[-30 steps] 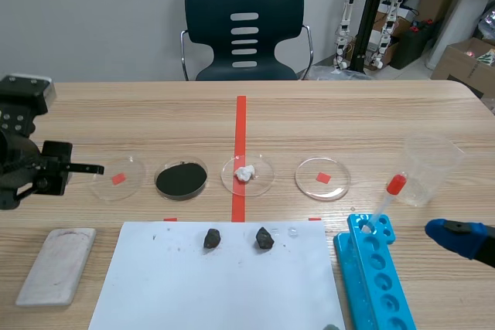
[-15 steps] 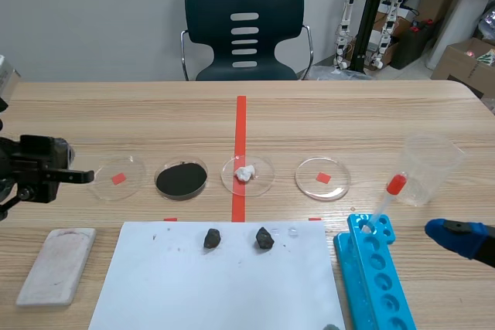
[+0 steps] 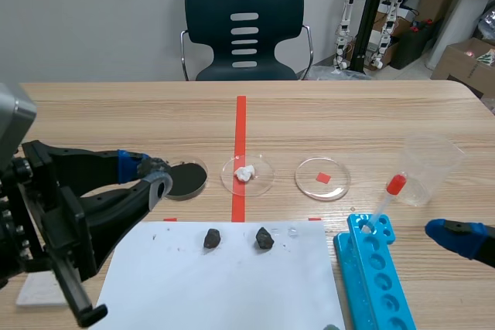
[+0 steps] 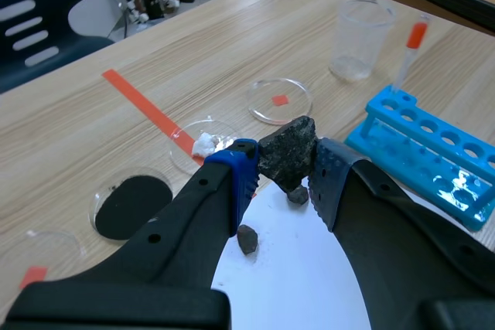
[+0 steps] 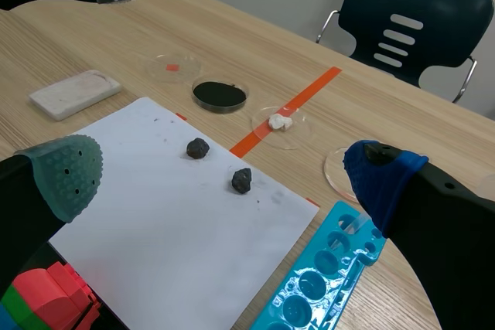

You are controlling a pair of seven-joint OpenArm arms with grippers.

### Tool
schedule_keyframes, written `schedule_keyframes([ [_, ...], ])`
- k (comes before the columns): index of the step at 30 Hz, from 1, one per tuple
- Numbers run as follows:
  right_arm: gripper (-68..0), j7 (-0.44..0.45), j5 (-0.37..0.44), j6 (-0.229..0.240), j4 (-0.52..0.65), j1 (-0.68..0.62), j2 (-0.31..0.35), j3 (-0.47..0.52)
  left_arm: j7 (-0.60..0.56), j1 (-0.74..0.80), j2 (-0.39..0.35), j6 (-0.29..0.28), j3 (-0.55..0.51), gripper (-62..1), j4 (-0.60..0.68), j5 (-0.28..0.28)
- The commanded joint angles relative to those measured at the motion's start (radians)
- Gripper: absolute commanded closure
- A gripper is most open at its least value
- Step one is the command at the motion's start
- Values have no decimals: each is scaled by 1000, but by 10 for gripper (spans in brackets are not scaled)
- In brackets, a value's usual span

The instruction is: Rub the mineral on the streak plate

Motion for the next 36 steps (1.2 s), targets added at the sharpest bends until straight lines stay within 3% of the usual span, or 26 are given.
schedule_keyframes([
  [1,-679,19,11,0,11,4,5,3,-34,11,-2,10,-1,-100,11,8],
  [36,-679,18,11,0,11,4,5,3,-30,18,-2,11,-1,-100,10,23],
])
